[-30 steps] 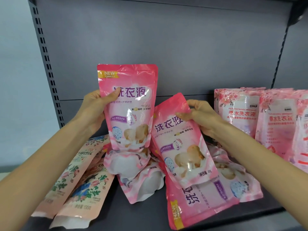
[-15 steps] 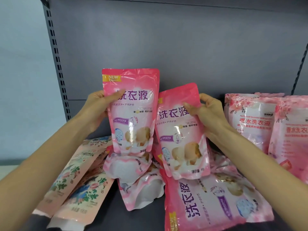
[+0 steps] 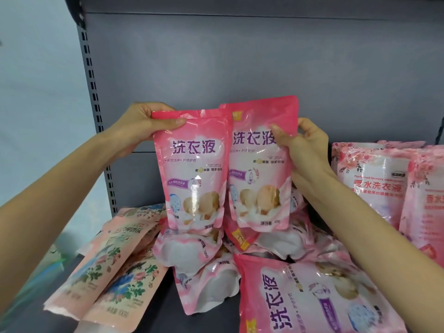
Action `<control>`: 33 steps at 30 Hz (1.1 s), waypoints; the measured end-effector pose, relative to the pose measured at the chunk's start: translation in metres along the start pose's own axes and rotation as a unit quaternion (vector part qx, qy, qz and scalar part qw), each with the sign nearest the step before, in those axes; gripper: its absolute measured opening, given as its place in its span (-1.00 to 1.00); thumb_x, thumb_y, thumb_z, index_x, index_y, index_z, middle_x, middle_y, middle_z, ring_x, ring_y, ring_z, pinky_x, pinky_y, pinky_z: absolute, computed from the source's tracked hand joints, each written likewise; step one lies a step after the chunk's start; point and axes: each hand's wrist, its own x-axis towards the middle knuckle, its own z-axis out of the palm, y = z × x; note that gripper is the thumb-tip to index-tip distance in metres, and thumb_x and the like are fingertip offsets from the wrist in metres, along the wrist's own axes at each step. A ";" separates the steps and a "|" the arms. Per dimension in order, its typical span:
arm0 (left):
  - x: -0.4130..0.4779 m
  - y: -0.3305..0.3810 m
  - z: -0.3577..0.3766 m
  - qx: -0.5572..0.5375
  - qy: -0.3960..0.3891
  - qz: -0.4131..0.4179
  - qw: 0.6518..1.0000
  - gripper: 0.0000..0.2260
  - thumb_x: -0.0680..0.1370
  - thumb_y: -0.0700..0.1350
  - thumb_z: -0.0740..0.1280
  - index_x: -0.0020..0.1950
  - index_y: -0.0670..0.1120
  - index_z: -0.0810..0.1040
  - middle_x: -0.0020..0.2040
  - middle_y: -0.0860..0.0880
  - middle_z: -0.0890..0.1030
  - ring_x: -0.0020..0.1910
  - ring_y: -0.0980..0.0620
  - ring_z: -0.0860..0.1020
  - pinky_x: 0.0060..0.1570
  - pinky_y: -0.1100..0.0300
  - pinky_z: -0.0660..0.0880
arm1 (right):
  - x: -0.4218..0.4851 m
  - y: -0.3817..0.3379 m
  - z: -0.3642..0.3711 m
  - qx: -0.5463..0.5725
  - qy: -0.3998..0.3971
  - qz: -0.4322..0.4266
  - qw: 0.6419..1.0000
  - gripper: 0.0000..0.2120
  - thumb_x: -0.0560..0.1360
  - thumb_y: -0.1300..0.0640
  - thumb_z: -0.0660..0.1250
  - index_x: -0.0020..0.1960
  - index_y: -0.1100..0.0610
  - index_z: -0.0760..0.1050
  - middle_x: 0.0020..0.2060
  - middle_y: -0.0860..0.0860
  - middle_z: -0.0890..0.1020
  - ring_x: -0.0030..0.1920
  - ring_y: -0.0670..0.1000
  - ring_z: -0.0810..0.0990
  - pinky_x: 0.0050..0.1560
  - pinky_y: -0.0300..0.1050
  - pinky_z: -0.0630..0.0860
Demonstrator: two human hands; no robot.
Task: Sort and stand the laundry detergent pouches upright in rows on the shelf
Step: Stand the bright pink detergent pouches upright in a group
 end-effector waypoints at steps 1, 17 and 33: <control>-0.001 0.001 -0.002 0.007 -0.003 0.001 1.000 -0.77 0.13 0.06 0.48 -0.27 0.04 0.66 -0.31 0.09 0.67 -0.33 0.19 0.62 -0.32 0.36 0.55 | 0.002 0.000 0.001 0.014 0.007 -0.005 1.000 -0.84 0.44 0.34 0.38 -0.20 0.11 0.49 -0.32 -0.02 0.63 -0.24 0.01 0.56 0.00 0.04 0.57; -0.019 -0.014 -0.006 -0.050 0.059 -0.018 0.997 -0.84 0.34 -0.06 0.42 -0.09 -0.02 0.58 -0.29 0.09 0.68 -0.28 0.15 0.64 -0.28 0.32 0.57 | -0.017 0.032 0.006 -0.125 -0.117 0.004 0.985 -0.93 0.48 0.22 0.37 -0.16 0.11 0.51 -0.27 0.00 0.66 -0.32 -0.12 0.64 -0.25 -0.23 0.60; 0.017 0.035 0.034 0.514 -0.019 0.133 0.847 -0.72 0.49 0.17 0.30 0.05 0.00 0.56 -0.12 0.01 0.61 -0.07 -0.03 0.52 -0.10 0.20 0.22 | -0.008 0.038 -0.008 -0.057 -0.061 0.020 0.996 -0.93 0.48 0.21 0.36 -0.17 0.10 0.50 -0.37 -0.07 0.68 -0.34 -0.11 0.64 -0.28 -0.21 0.60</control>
